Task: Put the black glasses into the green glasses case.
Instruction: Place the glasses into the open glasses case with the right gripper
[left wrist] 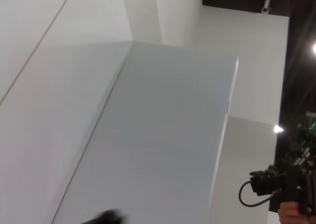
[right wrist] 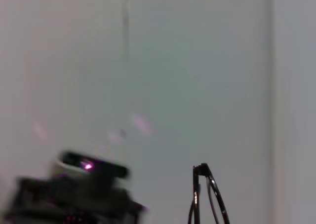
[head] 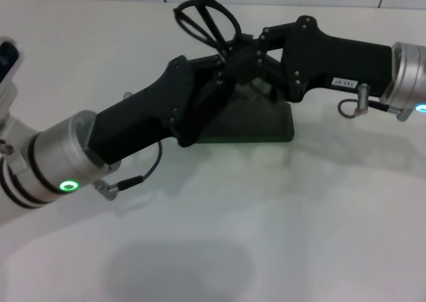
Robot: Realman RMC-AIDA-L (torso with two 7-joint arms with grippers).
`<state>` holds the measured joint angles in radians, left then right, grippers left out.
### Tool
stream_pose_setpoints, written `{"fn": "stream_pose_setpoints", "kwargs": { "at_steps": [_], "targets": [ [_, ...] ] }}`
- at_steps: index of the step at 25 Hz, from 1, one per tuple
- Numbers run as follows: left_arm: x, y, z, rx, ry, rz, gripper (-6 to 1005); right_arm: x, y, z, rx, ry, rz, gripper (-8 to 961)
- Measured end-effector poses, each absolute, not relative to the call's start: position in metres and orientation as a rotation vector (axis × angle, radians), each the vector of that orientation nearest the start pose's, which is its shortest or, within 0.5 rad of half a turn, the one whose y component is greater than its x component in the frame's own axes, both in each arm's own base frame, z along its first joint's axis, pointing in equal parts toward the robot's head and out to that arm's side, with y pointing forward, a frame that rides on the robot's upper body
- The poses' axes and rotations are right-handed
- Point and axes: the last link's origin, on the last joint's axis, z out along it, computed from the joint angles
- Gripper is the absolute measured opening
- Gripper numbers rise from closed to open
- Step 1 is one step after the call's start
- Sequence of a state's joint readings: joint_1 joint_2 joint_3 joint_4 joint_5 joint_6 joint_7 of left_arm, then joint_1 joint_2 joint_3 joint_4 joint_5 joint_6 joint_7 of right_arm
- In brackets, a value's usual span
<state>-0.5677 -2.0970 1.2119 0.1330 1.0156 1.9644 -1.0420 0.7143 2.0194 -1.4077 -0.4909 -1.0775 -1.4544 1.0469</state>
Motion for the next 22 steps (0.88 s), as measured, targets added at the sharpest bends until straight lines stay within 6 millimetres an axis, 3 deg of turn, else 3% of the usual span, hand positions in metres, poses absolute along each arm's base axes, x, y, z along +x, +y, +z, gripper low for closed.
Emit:
{"fn": "stream_pose_setpoints", "kwargs": {
  "at_steps": [5, 12, 15, 22],
  "targets": [
    [-0.214, 0.261, -0.016, -2.414, -0.509, -1.819, 38, 0.142, 0.376, -0.035, -2.723, 0.011, 1.011, 55],
    [-0.242, 0.244, -0.002, -2.341, -0.543, -1.753, 39, 0.14, 0.382, -0.058, -2.889, -0.171, 0.516, 55],
    [-0.244, 0.243, -0.002, -2.335, -0.547, -1.749, 39, 0.133, 0.387, -0.068, -2.891, -0.243, 0.37, 55],
    [-0.238, 0.244, -0.008, -2.337, -0.534, -1.757, 39, 0.126, 0.396, -0.075, -2.847, -0.375, 0.226, 55]
  ]
}}
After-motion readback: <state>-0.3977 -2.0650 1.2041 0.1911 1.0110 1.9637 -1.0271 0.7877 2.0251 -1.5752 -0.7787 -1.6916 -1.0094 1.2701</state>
